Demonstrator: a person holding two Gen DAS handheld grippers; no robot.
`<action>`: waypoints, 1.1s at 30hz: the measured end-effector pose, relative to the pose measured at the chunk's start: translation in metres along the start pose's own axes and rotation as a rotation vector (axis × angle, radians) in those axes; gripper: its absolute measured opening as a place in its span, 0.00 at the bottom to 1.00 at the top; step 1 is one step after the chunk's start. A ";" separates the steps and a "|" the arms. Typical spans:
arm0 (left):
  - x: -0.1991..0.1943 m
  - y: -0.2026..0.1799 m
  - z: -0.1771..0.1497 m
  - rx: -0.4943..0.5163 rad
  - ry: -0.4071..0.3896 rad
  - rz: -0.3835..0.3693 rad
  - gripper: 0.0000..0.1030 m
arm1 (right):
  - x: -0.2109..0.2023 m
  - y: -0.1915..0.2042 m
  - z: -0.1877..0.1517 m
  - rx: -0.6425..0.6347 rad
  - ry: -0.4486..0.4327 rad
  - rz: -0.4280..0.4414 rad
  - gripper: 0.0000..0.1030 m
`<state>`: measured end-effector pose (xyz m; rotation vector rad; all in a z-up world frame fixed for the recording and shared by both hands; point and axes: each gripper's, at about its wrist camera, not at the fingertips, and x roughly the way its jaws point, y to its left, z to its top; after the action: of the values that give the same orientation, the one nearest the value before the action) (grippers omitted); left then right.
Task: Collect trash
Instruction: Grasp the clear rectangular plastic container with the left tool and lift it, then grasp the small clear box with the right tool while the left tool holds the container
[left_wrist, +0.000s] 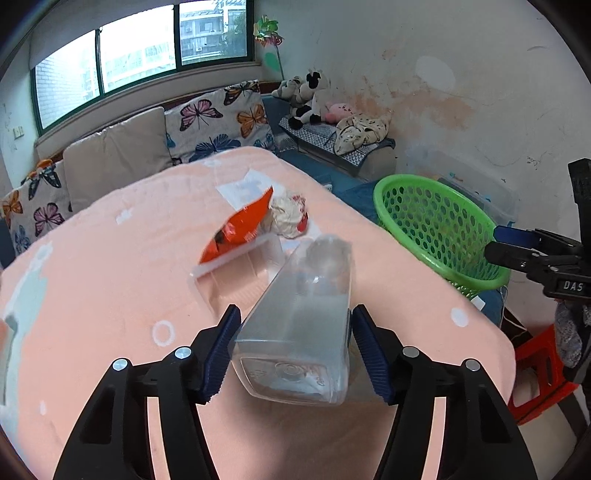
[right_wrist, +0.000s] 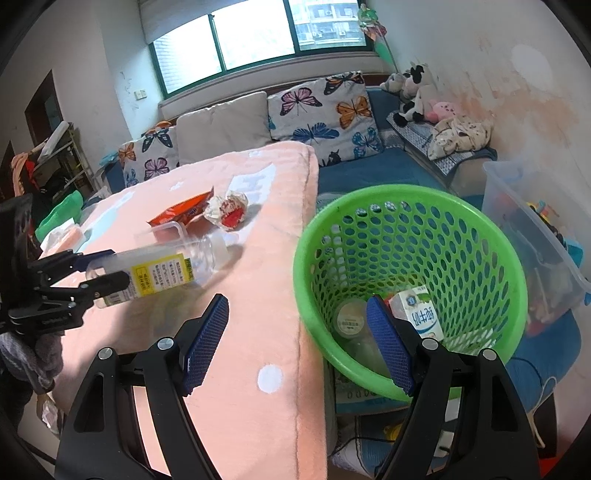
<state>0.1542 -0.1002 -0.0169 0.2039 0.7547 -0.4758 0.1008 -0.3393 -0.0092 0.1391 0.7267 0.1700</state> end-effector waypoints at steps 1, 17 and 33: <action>-0.005 0.001 0.002 -0.003 -0.001 0.003 0.58 | -0.001 0.001 0.001 -0.002 -0.003 0.003 0.75; -0.066 0.052 -0.001 -0.094 0.022 0.047 0.55 | 0.038 0.061 0.031 -0.136 0.049 0.133 0.74; -0.075 0.086 -0.009 -0.140 0.016 0.068 0.55 | 0.145 0.121 0.050 -0.193 0.163 0.213 0.53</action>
<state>0.1429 0.0041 0.0301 0.1022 0.7908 -0.3559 0.2278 -0.1947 -0.0440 0.0182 0.8532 0.4576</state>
